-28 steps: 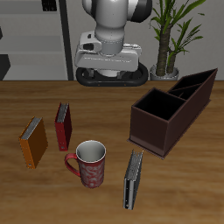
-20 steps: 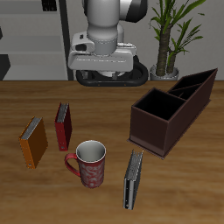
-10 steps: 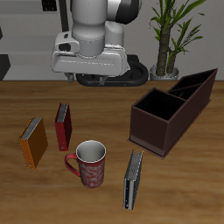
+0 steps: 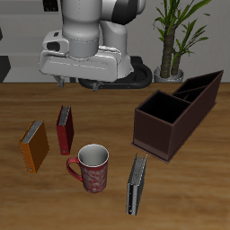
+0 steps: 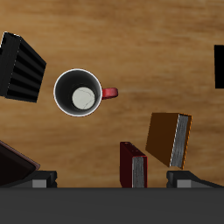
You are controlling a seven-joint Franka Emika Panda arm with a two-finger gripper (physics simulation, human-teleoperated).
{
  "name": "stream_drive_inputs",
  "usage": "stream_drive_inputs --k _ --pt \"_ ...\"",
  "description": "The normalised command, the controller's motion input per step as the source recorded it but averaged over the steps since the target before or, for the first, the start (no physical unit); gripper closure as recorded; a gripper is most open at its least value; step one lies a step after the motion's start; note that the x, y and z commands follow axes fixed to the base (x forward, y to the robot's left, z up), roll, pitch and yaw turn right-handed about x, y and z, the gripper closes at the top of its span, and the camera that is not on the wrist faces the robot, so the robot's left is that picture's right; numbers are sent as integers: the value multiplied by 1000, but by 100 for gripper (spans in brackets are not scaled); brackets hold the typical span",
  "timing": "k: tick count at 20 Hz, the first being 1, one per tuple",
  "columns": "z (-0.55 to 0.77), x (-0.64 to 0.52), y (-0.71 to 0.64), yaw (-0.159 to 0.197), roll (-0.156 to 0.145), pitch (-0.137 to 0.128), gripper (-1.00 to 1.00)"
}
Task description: Place the red mug into the left desk caddy's left compartment
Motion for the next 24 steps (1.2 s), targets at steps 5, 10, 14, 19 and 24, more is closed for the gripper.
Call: stream_drive_inputs --k 5,10,14,19,24 --pt "-74 345 52 -55 -5 -74 -100" --pt "-322 243 -2 -57 -11 -15 -100" --pt "-457 217 59 -53 -17 -2 -100" --pt "-419 130 62 -45 1 0 -100" --pt "-224 56 -31 -25 -12 -7 -100"
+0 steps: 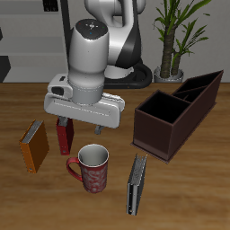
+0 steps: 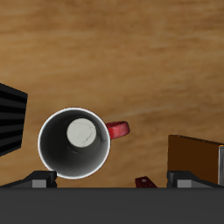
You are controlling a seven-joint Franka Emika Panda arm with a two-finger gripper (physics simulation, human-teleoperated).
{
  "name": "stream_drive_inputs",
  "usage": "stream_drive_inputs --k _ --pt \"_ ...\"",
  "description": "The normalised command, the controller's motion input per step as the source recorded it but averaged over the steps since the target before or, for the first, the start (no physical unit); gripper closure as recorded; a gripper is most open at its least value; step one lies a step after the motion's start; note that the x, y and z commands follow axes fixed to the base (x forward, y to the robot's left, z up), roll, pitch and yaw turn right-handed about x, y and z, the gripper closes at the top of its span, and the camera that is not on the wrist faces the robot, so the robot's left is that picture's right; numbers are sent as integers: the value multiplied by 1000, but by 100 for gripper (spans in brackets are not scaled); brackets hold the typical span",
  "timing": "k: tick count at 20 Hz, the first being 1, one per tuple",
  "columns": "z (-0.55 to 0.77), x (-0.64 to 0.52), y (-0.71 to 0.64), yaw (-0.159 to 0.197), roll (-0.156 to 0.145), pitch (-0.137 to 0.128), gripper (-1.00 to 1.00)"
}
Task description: Place the red mug into the left desk caddy's left compartment
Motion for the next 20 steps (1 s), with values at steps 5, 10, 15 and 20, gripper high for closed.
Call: stream_drive_inputs --k 5,10,15,20 --pt "-257 -7 -131 -45 -16 2 -100" --pt "-170 20 -147 -33 -16 -10 -100" --pt "-281 -3 -124 -45 -6 -6 -100" --pt "-351 -78 90 -13 16 -1 -100"
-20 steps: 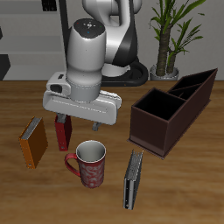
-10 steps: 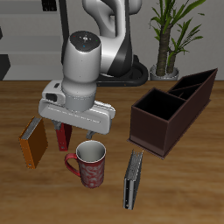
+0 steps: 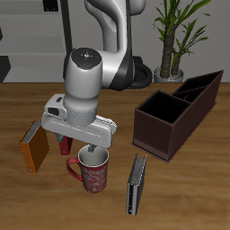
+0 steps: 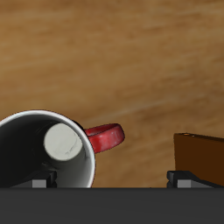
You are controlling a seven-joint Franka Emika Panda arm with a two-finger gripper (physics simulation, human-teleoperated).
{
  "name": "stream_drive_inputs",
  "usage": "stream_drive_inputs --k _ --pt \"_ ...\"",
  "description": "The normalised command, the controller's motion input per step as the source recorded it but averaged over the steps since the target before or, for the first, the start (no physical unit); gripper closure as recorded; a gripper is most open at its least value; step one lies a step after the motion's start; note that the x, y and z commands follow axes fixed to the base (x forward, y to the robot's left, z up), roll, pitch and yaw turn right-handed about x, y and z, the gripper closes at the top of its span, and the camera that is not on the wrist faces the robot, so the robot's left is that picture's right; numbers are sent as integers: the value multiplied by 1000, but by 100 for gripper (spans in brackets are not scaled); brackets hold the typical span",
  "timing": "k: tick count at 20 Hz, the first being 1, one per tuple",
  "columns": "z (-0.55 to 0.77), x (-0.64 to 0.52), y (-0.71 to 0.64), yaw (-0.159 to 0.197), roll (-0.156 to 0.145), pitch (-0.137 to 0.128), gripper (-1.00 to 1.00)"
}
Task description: Place the red mug into the left desk caddy's left compartment
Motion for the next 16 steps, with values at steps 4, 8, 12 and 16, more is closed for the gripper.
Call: stream_drive_inputs --k 4,8,12,16 --pt "-384 -165 272 4 61 1 -100" --pt "-294 -28 221 -18 46 33 -100" --pt "-380 9 140 -31 40 50 -100" --pt "-356 62 48 15 27 40 100"
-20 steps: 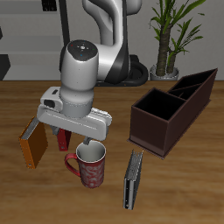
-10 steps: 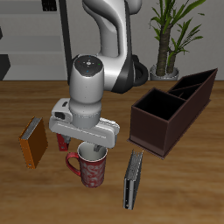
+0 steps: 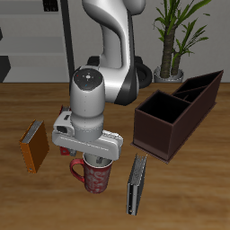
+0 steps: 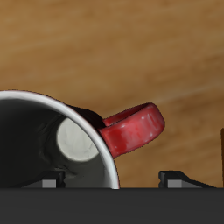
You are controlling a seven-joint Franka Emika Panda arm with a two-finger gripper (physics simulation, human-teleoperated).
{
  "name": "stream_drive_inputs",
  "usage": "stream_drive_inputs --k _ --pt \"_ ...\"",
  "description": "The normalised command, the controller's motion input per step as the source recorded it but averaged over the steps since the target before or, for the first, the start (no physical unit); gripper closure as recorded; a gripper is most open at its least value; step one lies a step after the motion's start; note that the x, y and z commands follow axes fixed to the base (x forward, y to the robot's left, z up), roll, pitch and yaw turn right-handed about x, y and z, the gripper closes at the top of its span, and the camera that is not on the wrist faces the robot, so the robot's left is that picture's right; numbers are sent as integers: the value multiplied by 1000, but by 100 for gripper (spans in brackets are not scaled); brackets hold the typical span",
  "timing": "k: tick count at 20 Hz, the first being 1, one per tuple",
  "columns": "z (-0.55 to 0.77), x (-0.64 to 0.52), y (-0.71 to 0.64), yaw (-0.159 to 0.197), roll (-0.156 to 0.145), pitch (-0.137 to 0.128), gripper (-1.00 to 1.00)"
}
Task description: Place the red mug into the left desk caddy's left compartment
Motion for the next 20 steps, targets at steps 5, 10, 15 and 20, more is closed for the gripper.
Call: stream_drive_inputs --k 5,10,15,20 --pt "-151 34 37 -42 -1 29 100" --pt "148 9 75 -19 11 -4 100" --pt "395 0 -106 -6 -64 -31 100" --pt "468 -152 -45 20 -52 -6 100"
